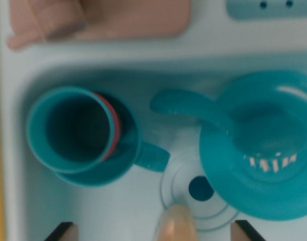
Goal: Pick detergent from the sink
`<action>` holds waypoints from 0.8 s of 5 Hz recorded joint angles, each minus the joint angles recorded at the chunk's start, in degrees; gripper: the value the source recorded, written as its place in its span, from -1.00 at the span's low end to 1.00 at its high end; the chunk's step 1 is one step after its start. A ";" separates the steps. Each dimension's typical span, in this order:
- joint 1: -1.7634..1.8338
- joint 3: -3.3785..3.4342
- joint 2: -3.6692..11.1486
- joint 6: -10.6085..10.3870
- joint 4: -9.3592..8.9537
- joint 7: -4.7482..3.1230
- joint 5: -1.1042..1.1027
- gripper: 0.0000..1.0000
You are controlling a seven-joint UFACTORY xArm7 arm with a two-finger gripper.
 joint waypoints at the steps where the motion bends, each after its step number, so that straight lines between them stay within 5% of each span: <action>1: 0.00 0.00 0.00 0.00 0.00 0.00 0.00 -1.00; 4: -0.13 -0.17 0.02 -2.78 -2.97 -0.62 0.27 -1.00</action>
